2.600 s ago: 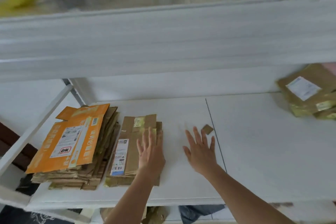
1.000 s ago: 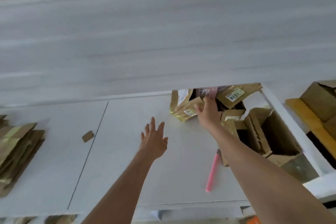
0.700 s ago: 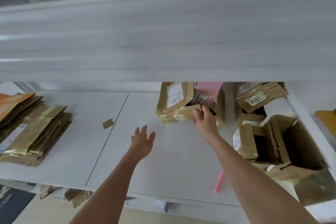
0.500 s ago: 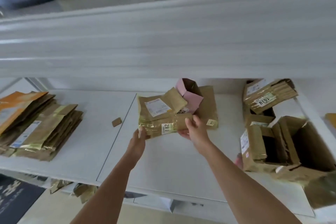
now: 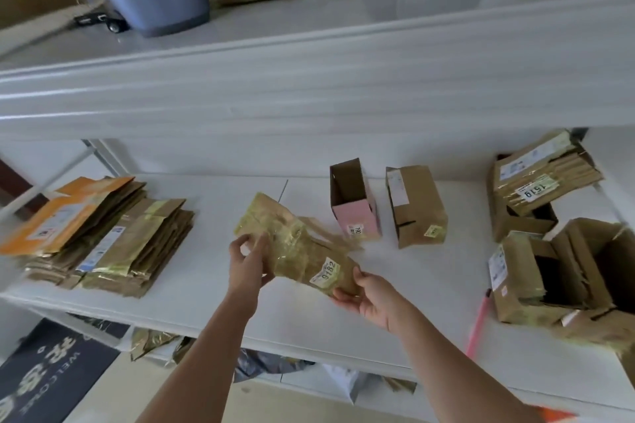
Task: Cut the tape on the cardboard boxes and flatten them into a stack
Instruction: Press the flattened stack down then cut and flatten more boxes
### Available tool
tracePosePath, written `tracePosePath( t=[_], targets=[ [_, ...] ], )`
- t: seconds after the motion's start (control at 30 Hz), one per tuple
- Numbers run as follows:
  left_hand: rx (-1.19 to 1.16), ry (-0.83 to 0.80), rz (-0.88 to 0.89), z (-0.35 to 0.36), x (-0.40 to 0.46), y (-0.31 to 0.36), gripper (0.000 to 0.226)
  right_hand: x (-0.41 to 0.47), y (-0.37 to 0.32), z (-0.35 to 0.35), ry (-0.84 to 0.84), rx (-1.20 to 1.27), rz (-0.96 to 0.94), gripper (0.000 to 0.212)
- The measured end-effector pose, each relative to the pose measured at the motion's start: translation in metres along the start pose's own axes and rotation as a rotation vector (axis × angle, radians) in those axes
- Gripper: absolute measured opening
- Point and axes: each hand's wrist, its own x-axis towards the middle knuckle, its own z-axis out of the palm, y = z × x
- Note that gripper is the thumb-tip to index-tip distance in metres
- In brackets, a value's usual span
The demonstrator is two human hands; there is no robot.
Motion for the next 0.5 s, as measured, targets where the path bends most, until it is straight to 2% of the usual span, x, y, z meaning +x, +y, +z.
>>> tracePosePath(
  t=[0.17,0.27,0.33,0.37,0.43,0.5],
  targets=[
    [0.11,-0.136,-0.039,0.014,-0.008,-0.008,0.063,-0.004,0.017,-0.025,0.061,-0.394,0.156,0.033],
    [0.216,-0.22,-0.041,0.027,-0.012,-0.012,0.07,-0.006,0.012,-0.04,0.223,-0.755,0.123,0.025],
    [0.234,-0.24,-0.063,0.034,-0.013,-0.014,0.075,-0.002,-0.001,-0.046,0.422,-1.024,-0.103,0.02],
    [0.236,-0.242,-0.071,0.037,-0.013,-0.015,0.076,0.0,-0.009,-0.048,0.527,-1.058,-0.243,0.021],
    [0.237,-0.25,-0.079,0.043,-0.013,-0.018,0.078,-0.004,-0.023,-0.043,0.638,-0.965,-0.509,0.027],
    [0.242,-0.272,-0.081,0.049,-0.014,-0.019,0.081,-0.016,-0.035,-0.031,0.662,-0.951,-0.731,0.035]
  ],
)
